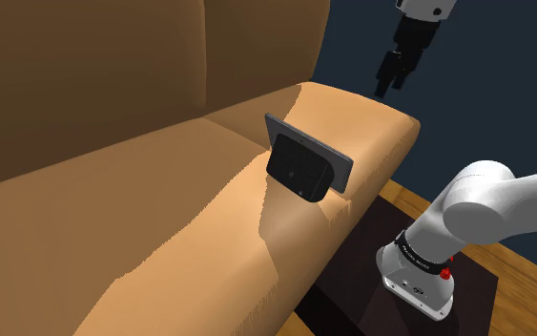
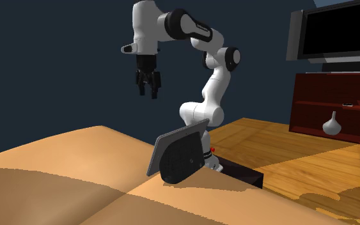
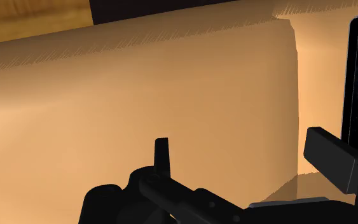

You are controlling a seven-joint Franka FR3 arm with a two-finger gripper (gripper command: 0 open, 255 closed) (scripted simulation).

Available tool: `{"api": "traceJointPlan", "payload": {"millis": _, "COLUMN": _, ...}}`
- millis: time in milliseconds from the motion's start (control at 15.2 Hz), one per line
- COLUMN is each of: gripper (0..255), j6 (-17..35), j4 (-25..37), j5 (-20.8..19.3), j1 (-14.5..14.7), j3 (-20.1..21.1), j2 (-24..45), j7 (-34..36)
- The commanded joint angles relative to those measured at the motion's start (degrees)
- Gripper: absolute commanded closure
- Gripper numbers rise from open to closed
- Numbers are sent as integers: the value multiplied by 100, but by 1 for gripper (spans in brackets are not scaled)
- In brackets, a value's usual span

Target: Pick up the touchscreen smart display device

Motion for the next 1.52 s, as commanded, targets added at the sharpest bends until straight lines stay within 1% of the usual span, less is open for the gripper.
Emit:
{"api": "traceJointPlan", "payload": {"millis": 0, "gripper": 0, "j6": 0, "j4": 0, "j5": 0, "j1": 0, "j3": 0, "j2": 0, "j7": 0}}
{"api": "traceJointPlan", "payload": {"millis": 330, "gripper": 0, "j6": 15, "j4": -70, "j5": 171, "j1": 297, "j3": 858, "j2": 15, "j7": 586}}
{"api": "traceJointPlan", "payload": {"millis": 594, "gripper": 0, "j6": 36, "j4": -29, "j5": 298, "j1": 520, "j3": 1549, "j2": 173, "j7": 1062}}
{"api": "traceJointPlan", "payload": {"millis": 990, "gripper": 0, "j6": 75, "j4": 195, "j5": 418, "j1": 779, "j3": 2607, "j2": 649, "j7": 1804}}
{"api": "traceJointPlan", "payload": {"millis": 1254, "gripper": 0, "j6": 92, "j4": 451, "j5": 411, "j1": 874, "j3": 3341, "j2": 1128, "j7": 2337}}
{"api": "traceJointPlan", "payload": {"millis": 1320, "gripper": 0, "j6": 94, "j4": 499, "j5": 401, "j1": 882, "j3": 3459, "j2": 1214, "j7": 2425}}
{"api": "traceJointPlan", "payload": {"millis": 1452, "gripper": 0, "j6": 239, "j4": 347, "j5": 420, "j1": 894, "j3": 3483, "j2": 1212, "j7": 2458}}
